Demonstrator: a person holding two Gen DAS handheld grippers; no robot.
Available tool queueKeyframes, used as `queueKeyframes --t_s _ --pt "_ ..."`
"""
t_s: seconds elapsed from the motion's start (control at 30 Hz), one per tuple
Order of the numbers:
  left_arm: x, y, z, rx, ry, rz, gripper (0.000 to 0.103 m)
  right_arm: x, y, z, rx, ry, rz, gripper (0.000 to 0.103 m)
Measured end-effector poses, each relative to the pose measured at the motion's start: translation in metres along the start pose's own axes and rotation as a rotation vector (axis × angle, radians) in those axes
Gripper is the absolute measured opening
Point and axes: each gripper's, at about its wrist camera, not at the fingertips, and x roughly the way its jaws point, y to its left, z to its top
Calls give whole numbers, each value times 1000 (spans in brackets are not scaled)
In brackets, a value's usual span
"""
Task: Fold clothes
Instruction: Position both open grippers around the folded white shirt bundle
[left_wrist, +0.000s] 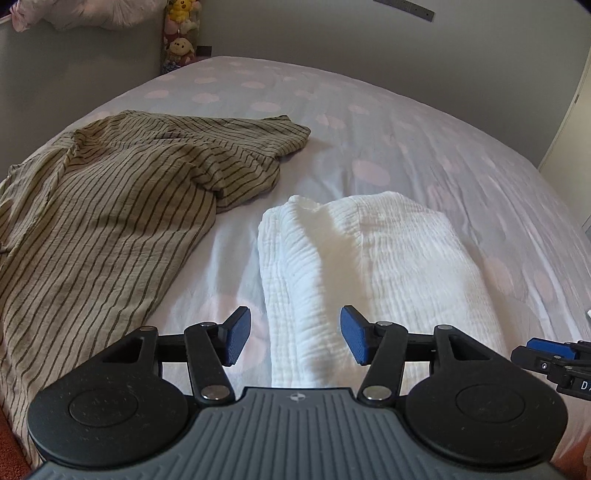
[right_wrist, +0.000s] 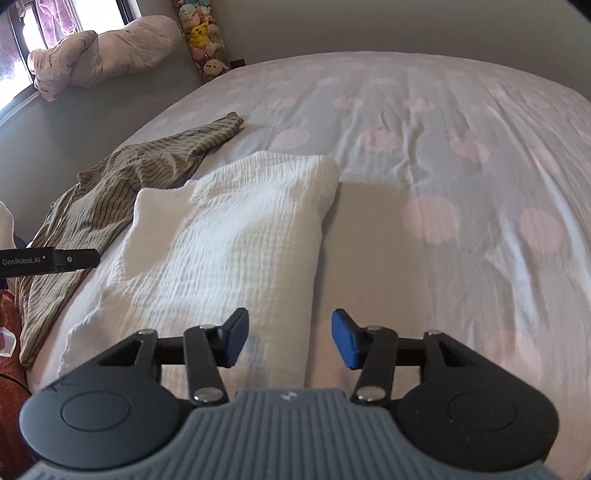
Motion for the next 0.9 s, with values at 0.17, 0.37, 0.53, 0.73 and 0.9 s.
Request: queueKeyframes --t_s 0.17,0.37,0.53,0.73,0.9 --pt "33 5 -2 11 40 19 50 15 13 11 -18 -8 17 38" --pt "58 25 -20 -49 106 1 52 40 20 6 -49 61 0 38" --pt "53 26 -19 -61 100 -7 52 45 20 5 -56 81 1 39" --pt "42 30 -14 -117 95 -24 57 27 9 16 -14 29 22 67" --pt "47 50 -16 -291 167 -101 60 24 -9 24 60 10 20 73"
